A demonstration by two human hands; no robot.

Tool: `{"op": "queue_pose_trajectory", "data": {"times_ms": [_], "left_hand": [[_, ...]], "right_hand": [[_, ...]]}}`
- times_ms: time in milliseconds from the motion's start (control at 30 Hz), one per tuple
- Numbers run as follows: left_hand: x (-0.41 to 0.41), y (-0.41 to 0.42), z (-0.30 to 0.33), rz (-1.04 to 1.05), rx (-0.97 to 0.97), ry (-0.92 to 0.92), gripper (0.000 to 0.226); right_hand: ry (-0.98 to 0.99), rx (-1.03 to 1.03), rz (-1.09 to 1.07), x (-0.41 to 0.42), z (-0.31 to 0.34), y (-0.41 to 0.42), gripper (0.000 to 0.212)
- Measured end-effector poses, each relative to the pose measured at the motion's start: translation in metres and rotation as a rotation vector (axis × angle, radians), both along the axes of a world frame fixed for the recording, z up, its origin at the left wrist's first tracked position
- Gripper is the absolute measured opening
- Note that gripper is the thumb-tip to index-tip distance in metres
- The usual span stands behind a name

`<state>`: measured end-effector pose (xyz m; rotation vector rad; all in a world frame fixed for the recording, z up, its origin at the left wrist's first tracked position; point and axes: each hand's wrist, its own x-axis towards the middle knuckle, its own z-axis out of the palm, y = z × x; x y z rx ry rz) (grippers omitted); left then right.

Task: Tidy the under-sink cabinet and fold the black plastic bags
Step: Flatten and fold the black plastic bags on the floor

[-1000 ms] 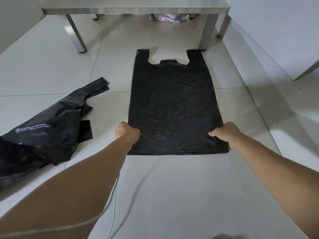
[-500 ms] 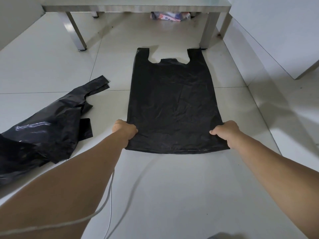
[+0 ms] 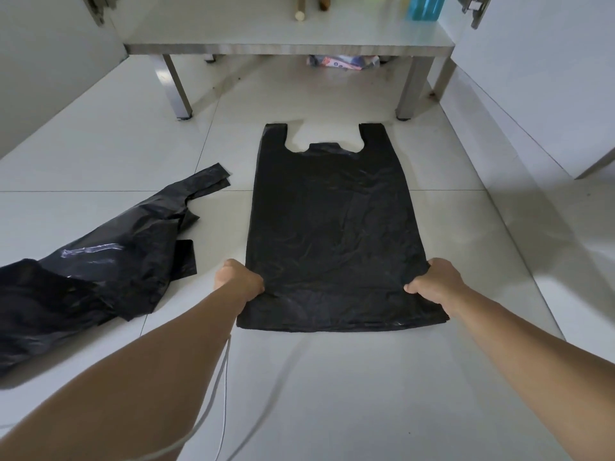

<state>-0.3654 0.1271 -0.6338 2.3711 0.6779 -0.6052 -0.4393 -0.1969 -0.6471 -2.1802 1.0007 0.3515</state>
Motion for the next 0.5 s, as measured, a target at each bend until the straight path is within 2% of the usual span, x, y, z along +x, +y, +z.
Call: {"op": "queue_pose_trajectory", "data": {"times_ms": [100,167,300,500], "left_hand": [[-0.009,-0.009,0.007,-0.206,0.294,-0.170,0.061],[-0.006,-0.022,0.010,-0.406,0.385,-0.332,0.062],[0.018,-0.060,0.010,-0.700,0.340,-0.463,0.068],[0.066,-0.129,0.009,-0.993,0.297,-0.473,0.074]], "right_hand": [[0.036,-0.172,0.117,0.002,0.008,0.001,0.048],[0.008,-0.316,0.189,0.011,0.012,0.000,0.053],[-0.106,-0.301,0.325,0.049,0.019,-0.005,0.052],[-0.139,-0.385,0.615,0.113,0.014,-0.020,0.051]]}}
